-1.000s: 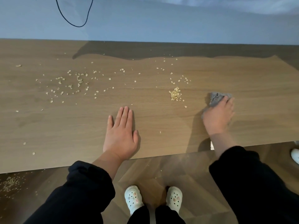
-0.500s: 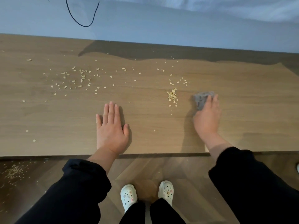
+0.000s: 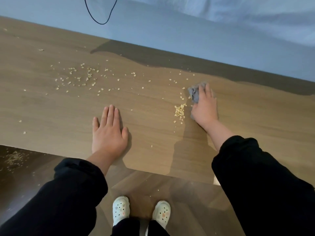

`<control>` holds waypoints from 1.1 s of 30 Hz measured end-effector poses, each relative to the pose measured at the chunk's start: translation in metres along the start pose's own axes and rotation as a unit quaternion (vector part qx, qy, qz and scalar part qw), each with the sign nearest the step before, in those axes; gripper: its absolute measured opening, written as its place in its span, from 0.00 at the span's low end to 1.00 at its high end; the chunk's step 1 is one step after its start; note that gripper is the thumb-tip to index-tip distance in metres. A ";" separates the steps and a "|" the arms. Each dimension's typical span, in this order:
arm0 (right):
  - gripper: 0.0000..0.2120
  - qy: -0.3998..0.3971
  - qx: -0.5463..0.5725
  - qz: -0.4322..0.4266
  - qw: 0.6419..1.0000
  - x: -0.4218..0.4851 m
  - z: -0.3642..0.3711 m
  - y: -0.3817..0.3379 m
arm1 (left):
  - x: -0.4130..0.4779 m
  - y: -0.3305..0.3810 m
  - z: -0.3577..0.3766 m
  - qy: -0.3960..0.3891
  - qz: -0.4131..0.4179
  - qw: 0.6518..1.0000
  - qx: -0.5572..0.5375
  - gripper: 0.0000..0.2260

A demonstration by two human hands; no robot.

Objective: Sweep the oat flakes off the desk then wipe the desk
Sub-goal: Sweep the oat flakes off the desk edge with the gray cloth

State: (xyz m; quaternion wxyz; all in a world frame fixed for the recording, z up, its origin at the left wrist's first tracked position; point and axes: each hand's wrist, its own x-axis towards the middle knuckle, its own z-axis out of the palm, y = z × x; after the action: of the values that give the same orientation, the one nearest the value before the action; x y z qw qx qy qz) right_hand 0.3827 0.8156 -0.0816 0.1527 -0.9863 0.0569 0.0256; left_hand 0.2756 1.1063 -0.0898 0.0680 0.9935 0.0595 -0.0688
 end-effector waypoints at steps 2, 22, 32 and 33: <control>0.34 -0.010 0.006 -0.029 1.000 -0.006 0.000 0.008 | 0.000 -0.001 0.001 0.002 -0.002 1.000 -0.004 0.30; 0.36 0.081 0.061 0.077 0.992 0.010 -0.007 0.036 | 0.002 -0.002 0.005 0.028 -0.008 0.999 -0.026 0.35; 0.37 0.043 0.008 0.033 0.998 0.113 0.000 -0.005 | 0.002 -0.003 0.007 0.052 -0.004 0.998 -0.041 0.33; 0.35 0.036 0.014 -0.008 0.999 0.108 0.002 -0.013 | 0.002 -0.003 0.007 0.052 -0.003 0.998 -0.040 0.33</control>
State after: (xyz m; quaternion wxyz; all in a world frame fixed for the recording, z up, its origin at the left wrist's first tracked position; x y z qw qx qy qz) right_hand 0.4918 0.8173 -0.0874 0.1648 -0.9848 0.0544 -0.0124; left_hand 0.2764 1.1081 -0.0975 0.1042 0.9921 0.0690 -0.0147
